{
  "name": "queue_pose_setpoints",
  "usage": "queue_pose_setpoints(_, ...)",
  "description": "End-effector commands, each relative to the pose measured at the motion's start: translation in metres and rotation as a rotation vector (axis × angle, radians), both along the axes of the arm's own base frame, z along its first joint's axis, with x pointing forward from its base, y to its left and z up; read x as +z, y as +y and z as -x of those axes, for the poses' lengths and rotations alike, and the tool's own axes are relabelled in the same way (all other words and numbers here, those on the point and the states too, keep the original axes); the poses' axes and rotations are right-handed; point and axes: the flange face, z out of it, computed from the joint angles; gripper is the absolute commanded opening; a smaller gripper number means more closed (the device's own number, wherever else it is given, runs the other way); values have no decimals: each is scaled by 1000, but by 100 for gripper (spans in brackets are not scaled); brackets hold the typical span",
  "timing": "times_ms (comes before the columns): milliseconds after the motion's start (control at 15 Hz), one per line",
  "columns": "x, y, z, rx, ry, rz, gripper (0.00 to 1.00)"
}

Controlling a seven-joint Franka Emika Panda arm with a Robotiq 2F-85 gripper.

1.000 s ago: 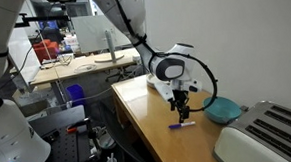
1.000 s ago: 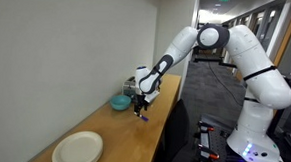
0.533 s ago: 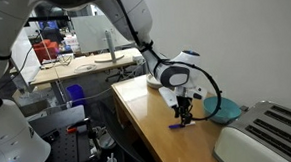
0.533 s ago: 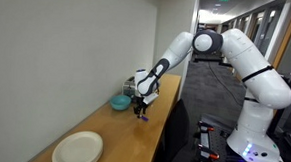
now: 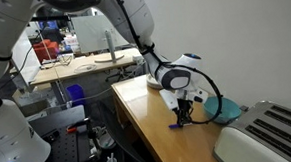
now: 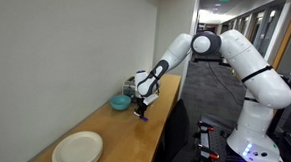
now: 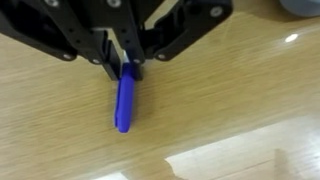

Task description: Put the marker into the blue bowl.

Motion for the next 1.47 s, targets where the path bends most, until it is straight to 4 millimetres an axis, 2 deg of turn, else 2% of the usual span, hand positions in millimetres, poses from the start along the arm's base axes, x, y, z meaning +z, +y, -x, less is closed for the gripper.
queue_pose_setpoints(0, 5, 0, -4, 14, 0, -14, 0)
queue_pose_setpoints(200, 14, 0, -8, 10, -8, -10, 4)
queue_pose_setpoints(333, 28, 3, -12, 16, -21, -15, 4)
queue_pose_setpoints(867, 116, 22, -23, 60, -52, -37, 4)
queue_pose_setpoints(1067, 133, 17, -35, 66, -42, -37, 4)
queue_pose_setpoints(1400, 150, -7, -62, 91, -42, -17, 4)
